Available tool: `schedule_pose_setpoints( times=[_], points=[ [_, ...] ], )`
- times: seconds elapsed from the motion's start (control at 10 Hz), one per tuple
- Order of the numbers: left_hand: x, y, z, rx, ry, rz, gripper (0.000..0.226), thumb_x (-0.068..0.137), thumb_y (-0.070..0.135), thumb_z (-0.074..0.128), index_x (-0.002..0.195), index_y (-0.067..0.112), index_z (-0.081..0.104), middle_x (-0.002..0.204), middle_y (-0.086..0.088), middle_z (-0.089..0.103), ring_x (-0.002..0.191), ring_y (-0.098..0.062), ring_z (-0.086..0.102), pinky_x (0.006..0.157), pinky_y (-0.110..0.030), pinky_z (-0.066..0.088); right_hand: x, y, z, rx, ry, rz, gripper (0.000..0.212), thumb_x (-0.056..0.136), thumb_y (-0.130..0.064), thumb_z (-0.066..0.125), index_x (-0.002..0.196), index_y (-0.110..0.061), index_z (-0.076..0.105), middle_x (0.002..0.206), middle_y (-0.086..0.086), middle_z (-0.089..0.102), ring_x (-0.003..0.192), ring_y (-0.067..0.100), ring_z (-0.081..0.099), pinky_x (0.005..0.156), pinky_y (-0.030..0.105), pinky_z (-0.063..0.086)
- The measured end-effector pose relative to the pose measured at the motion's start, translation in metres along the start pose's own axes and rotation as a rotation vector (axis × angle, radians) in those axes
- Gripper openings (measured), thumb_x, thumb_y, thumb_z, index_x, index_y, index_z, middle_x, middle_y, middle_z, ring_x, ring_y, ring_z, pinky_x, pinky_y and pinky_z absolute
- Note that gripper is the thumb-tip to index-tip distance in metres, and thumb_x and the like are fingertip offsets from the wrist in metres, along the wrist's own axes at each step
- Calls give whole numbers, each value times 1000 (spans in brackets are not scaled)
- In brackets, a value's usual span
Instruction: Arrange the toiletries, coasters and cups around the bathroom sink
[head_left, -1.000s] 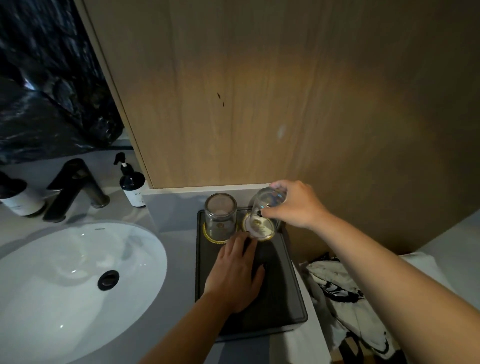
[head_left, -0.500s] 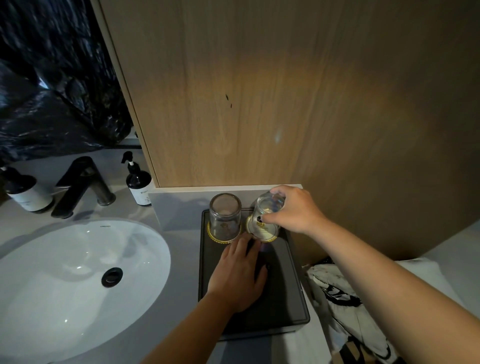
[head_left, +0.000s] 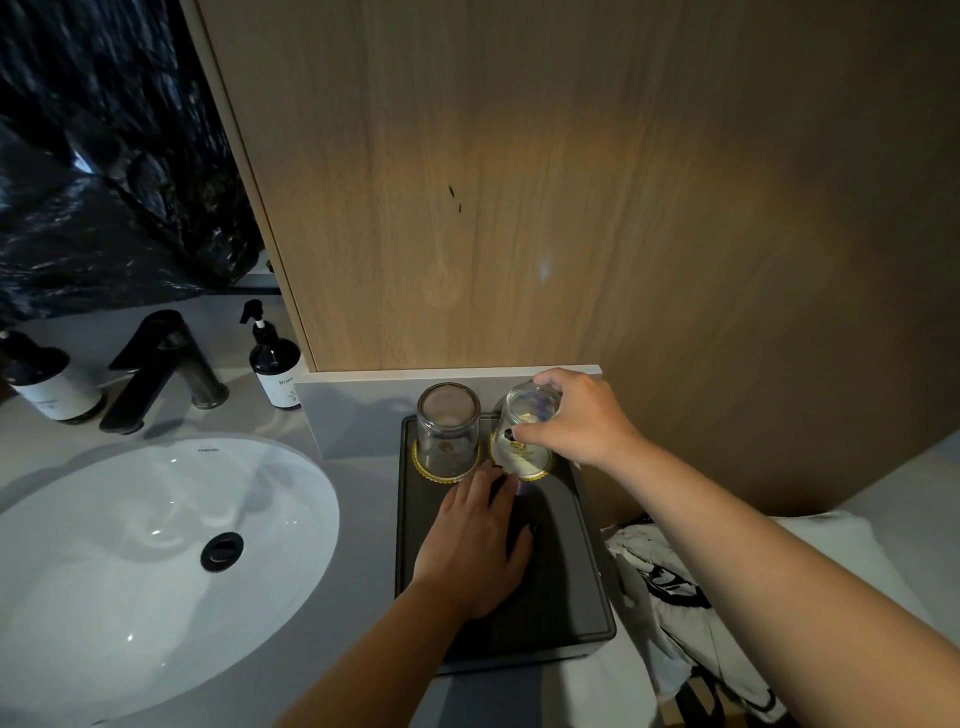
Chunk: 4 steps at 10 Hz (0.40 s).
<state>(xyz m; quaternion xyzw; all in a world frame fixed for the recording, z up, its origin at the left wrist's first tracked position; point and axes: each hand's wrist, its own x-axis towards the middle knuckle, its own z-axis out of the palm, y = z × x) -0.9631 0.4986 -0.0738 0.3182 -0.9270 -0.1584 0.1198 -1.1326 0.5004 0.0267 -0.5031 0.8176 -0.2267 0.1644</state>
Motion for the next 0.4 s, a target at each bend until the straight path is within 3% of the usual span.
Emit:
schedule_pose_setpoints(
  times=[0.3,0.4],
  points=[
    [-1,2,0,-59,16,-9,57,93,48,40,145,28,29,150,5,26,138,-13,27,117,-30,24,-2,5,2,38,-10,-27,69,69,-36,80,129,-16,53,127,4,57,116,21,53,87,24,40],
    [-5,6,-6,-90,36,-15,55,94,40,44,145,25,32,149,5,31,136,-13,33,113,-27,27,-8,3,0,47,-26,-54,78,74,-39,77,139,-13,44,138,6,51,127,23,47,98,27,37]
  ],
)
